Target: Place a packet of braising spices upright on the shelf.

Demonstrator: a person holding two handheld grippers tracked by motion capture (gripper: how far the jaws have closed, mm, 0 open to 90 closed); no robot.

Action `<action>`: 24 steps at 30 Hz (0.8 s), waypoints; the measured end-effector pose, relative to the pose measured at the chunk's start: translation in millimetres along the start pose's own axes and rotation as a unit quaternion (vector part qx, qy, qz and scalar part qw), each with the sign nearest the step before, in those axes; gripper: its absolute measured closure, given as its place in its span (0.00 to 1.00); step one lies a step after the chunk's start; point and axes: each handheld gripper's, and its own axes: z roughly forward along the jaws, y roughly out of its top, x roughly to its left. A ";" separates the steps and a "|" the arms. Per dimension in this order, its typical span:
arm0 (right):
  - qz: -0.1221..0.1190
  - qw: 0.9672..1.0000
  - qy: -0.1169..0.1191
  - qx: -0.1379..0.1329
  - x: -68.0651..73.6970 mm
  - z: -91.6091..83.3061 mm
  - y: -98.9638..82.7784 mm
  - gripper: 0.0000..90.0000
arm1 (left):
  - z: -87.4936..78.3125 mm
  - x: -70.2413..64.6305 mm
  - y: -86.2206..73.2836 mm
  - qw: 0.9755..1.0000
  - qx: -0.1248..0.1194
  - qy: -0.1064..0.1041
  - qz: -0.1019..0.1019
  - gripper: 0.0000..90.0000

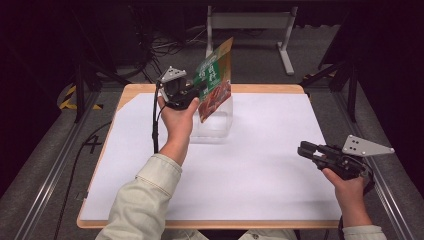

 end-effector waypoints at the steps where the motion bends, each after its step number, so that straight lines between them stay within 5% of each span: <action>1: 0.000 1.000 0.000 0.000 0.0 0.0 0.0 0.81 | 0.0 0.0 0.0 1.000 0.000 0.000 0.000 1.00; 11: 0.006 1.000 -0.013 0.002 1.7 -13.7 -4.8 0.81 | 7.8 11.1 -9.0 1.000 -0.006 0.012 -0.001 1.00; 24: 0.007 1.000 -0.013 0.006 3.2 -15.5 -6.4 0.81 | 19.0 18.9 -23.6 1.000 0.002 0.003 -0.009 1.00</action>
